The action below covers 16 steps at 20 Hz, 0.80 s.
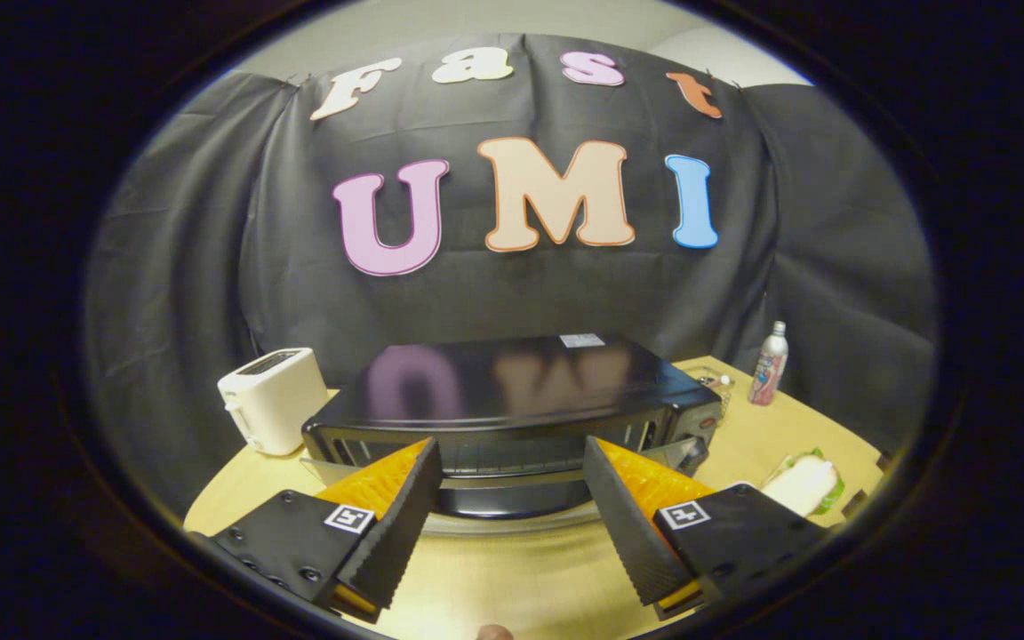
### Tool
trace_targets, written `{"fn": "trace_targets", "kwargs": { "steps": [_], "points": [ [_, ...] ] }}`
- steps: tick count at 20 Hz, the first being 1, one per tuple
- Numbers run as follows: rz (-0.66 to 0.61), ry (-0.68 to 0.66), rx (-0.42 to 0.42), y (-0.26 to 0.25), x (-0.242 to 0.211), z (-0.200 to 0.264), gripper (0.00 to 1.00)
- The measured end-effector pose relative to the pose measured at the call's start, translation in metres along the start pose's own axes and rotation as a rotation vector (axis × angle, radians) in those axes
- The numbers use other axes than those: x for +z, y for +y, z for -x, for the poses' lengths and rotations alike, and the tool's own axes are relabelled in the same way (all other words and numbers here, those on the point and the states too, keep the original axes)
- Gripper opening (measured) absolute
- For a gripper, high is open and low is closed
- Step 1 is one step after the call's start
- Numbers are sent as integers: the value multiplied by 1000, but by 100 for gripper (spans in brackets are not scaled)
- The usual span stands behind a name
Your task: Open the toaster oven, put the food inside, and close the toaster oven door.
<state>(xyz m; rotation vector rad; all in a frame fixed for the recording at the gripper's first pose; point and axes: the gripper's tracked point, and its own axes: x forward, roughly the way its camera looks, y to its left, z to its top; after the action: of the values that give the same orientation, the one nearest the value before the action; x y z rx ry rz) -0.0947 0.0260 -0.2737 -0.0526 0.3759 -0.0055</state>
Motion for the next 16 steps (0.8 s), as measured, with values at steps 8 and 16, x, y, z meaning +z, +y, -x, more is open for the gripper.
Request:
{"fn": "trace_targets", "kwargs": {
  "steps": [8,16],
  "points": [
    [71,113,-34,-11,-53,53,100],
    [149,288,-43,-15,-129,65,99]
  ]
}}
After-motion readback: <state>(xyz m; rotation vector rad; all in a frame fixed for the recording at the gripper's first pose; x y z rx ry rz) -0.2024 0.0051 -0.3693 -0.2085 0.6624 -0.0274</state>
